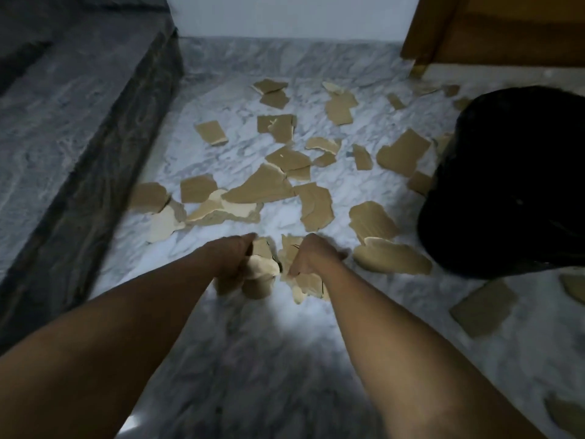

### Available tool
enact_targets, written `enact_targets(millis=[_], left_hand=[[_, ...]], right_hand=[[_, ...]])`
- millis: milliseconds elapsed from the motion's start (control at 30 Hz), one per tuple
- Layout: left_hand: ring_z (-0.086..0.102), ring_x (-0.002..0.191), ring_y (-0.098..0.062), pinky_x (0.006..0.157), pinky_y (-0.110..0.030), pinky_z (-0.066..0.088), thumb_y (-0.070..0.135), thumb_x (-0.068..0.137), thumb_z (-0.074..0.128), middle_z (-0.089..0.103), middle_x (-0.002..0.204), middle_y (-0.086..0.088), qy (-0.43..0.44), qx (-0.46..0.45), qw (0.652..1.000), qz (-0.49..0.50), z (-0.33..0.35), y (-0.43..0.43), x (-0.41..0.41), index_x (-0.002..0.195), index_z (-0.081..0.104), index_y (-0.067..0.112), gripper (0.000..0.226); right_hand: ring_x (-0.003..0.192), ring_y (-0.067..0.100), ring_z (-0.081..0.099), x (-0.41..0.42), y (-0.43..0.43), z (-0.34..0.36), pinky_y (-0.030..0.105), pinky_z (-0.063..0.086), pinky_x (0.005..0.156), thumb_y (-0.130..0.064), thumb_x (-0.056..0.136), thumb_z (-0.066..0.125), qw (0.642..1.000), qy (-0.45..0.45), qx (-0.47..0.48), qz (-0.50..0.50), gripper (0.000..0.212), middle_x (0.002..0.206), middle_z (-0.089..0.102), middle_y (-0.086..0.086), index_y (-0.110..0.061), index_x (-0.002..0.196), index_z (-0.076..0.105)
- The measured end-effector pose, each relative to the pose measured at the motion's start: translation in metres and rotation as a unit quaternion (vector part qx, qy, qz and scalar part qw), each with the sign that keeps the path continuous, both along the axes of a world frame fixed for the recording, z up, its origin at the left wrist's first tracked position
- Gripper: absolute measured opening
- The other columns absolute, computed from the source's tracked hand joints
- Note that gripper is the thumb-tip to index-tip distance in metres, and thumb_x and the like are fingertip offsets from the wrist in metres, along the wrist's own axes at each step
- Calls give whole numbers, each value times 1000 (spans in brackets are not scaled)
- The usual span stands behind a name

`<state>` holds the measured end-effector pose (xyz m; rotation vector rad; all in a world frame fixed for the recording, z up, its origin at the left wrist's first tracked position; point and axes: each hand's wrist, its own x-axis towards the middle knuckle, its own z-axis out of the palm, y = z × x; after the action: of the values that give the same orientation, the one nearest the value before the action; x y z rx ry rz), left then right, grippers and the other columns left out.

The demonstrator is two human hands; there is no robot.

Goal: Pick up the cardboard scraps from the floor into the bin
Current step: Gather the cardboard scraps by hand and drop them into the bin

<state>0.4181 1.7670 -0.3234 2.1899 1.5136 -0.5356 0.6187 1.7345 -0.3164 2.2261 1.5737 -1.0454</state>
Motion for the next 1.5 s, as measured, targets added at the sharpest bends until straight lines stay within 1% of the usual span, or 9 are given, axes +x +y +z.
enact_targets(millis=[67, 233, 367, 567, 800, 933, 1233, 1367, 1500], left_hand=[[61, 101, -24, 83, -27, 46, 37, 81, 72, 54, 125, -9, 7, 10, 1000, 8, -3, 0, -2, 124, 52, 17, 51], [58, 106, -31, 97, -38, 49, 40, 79, 76, 34, 129, -9, -17, 11, 997, 74, -4, -17, -2, 119, 49, 16, 54], [62, 98, -35, 86, -48, 53, 32, 81, 71, 49, 114, -12, -39, 43, 994, 97, -2, -44, 7, 113, 40, 15, 48], [58, 103, -27, 78, -42, 50, 30, 75, 69, 55, 115, -3, -22, 80, 995, 54, 3, -70, 26, 120, 39, 23, 54], [42, 115, -29, 90, -44, 38, 29, 82, 61, 58, 114, -2, 65, 108, 992, 3, 10, -78, 40, 113, 48, 24, 34], [58, 102, -25, 82, -34, 49, 28, 83, 65, 61, 115, -5, -30, 30, 998, 45, 6, -74, 46, 109, 48, 20, 32], [63, 93, -20, 68, -22, 43, 33, 72, 85, 67, 96, 2, -297, -31, 945, 133, 18, -62, 127, 103, 63, 14, 42], [57, 114, -31, 95, -44, 47, 69, 62, 73, 63, 118, -9, -212, 13, 968, 132, 10, -54, 176, 122, 60, 17, 80], [30, 139, -34, 107, -52, 32, 66, 71, 72, 34, 149, -12, -118, 43, 980, 154, 4, -60, 207, 147, 31, 9, 103]], right_hand=[[118, 39, 58, 28, -4, 3, 59, 43, 103, -56, 48, 86, 998, -55, 1, -12, 90, 124, 62, 15, -8, 121, 60], [136, 38, 41, 117, -36, 30, 49, 42, 107, -50, 60, 89, 988, -119, 14, -98, 112, 153, 33, 18, -4, 148, 36], [117, 23, 62, 165, -58, -15, 37, 54, 95, -71, 25, 87, 993, -79, 15, -87, 138, 132, 61, 4, -16, 145, 47], [138, 33, 32, 110, -112, 24, 57, 30, 109, -56, 64, 83, 995, -84, 43, -12, 94, 145, 34, 6, -25, 143, 42], [130, 31, 38, 107, -118, 12, 47, 37, 102, -57, 65, 84, 995, -75, 62, 22, 93, 138, 35, 6, -22, 140, 41], [122, 27, 47, 110, -126, 11, 45, 38, 97, -51, 62, 87, 995, -57, 75, 22, 80, 127, 48, 3, -22, 124, 47], [118, 22, 60, 189, -147, 24, 28, 49, 88, -40, 56, 95, 921, 121, 100, -356, 102, 131, 60, 7, -2, 139, 49], [124, 33, 51, 270, -147, -60, 45, 46, 97, -90, 26, 75, 904, 24, 46, -424, 139, 140, 49, 7, -20, 140, 39], [130, 39, 44, 283, -173, -46, 52, 42, 103, -82, 48, 67, 850, 11, 37, -525, 99, 137, 45, 11, -31, 130, 44]])
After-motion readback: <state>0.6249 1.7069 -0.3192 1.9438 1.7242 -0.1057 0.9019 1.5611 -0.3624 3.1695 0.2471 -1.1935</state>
